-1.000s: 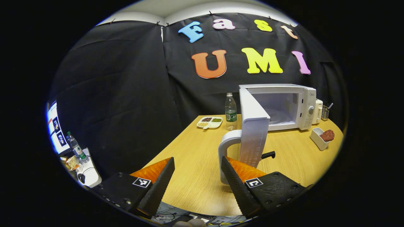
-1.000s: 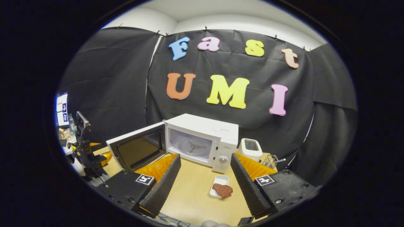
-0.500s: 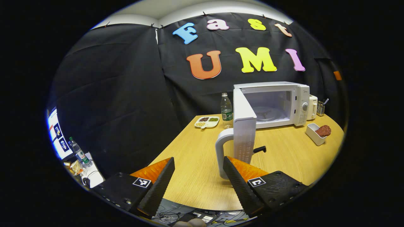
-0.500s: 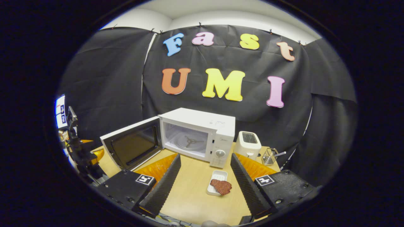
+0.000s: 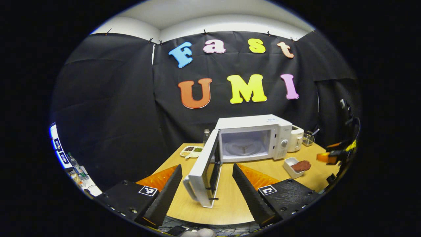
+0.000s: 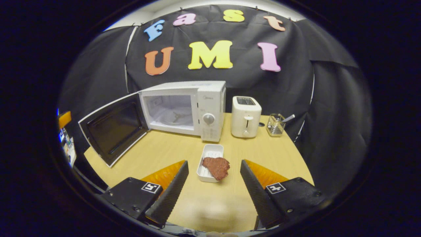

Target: Open the microwave oven with the left hand, put the food in, and close the microwave oven.

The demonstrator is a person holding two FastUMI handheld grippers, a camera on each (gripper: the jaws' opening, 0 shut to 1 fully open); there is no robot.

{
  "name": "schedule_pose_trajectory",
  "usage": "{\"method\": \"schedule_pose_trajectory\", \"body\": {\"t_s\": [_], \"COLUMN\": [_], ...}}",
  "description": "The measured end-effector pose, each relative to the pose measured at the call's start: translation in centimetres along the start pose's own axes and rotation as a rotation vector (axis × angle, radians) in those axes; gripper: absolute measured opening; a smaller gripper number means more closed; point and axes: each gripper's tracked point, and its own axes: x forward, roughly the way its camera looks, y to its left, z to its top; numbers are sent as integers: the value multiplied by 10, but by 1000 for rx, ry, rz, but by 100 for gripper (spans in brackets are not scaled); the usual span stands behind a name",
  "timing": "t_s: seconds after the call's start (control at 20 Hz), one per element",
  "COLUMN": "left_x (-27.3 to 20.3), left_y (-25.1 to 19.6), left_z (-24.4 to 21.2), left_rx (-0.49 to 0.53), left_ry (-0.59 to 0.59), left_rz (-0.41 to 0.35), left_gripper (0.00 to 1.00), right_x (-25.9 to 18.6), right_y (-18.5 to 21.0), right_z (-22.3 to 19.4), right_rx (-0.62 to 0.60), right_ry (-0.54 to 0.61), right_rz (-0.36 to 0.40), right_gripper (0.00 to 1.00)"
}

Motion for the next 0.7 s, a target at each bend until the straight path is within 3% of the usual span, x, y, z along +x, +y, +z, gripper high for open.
{"method": "schedule_pose_trajectory", "body": {"t_s": [0.3, 0.35, 0.4, 0.45, 0.5, 0.55, 0.6, 0.65, 0.7], "left_x": [14, 16, 19, 21, 23, 26, 28, 29, 31], "left_y": [-64, -70, -75, -80, -83, -88, -91, -93, -95], "left_z": [54, 58, 60, 63, 64, 65, 67, 69, 70], "left_rx": [7, 15, 22, 27, 30, 34, 35, 38, 38], "left_ry": [-52, -50, -44, -36, -31, -23, -18, -13, -9], "left_rz": [-47, -47, -46, -40, -33, -25, -15, -3, 9], "left_gripper": [95, 89, 88, 89, 88, 95, 88, 88, 88], "right_x": [64, 73, 83, 91, 101, 107, 112, 117, 119], "right_y": [-22, -23, -26, -27, -27, -25, -24, -21, -19], "right_z": [-40, -39, -41, -42, -45, -47, -49, -49, -49], "right_rx": [97, 114, 123, 142, 163, 185, 209, 230, 248], "right_ry": [97, 97, 111, 121, 138, 161, 177, 186, 196], "right_rz": [60, 79, 93, 111, 138, 164, 188, 217, 242], "right_gripper": [99, 89, 95, 94, 91, 77, 83, 80, 58]}}
